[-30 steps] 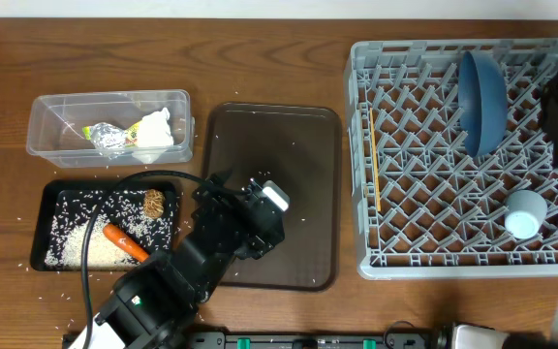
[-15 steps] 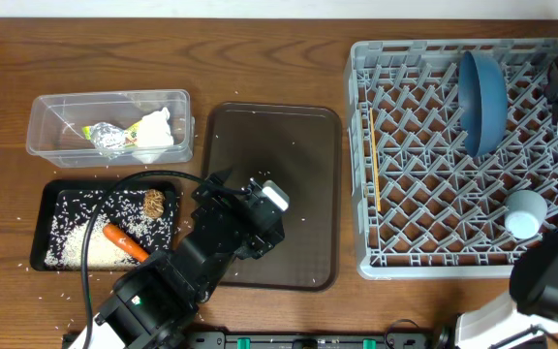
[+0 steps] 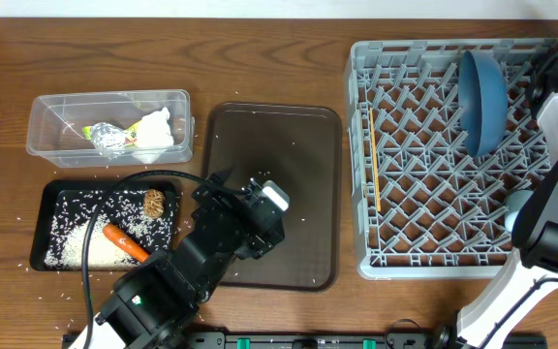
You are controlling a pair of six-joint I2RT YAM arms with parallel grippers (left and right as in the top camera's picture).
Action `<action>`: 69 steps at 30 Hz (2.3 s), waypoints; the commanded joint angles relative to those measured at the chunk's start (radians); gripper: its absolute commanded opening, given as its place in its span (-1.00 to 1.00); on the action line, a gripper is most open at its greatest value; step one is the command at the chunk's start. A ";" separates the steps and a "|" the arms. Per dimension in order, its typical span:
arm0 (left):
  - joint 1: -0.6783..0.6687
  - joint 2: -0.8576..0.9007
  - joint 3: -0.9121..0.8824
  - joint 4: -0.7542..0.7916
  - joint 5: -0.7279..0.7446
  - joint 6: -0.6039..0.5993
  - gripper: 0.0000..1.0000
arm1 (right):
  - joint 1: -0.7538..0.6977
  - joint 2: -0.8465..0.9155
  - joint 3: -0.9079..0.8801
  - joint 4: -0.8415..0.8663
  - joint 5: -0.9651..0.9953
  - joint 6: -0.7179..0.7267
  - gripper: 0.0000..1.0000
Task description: Sort waste into correct bins and load items into the dishwasher rack
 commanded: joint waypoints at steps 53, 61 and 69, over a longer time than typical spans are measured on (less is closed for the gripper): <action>0.005 0.204 0.018 0.001 -0.014 -0.013 0.96 | -0.031 0.071 0.008 -0.061 -0.020 -0.151 -0.97; 0.005 0.232 0.018 0.001 -0.014 -0.013 0.96 | 0.008 0.084 0.007 -0.065 -0.018 -0.158 -0.92; 0.005 0.245 0.018 0.001 -0.014 -0.013 0.96 | 0.016 0.084 0.007 -0.064 -0.002 -0.158 -0.97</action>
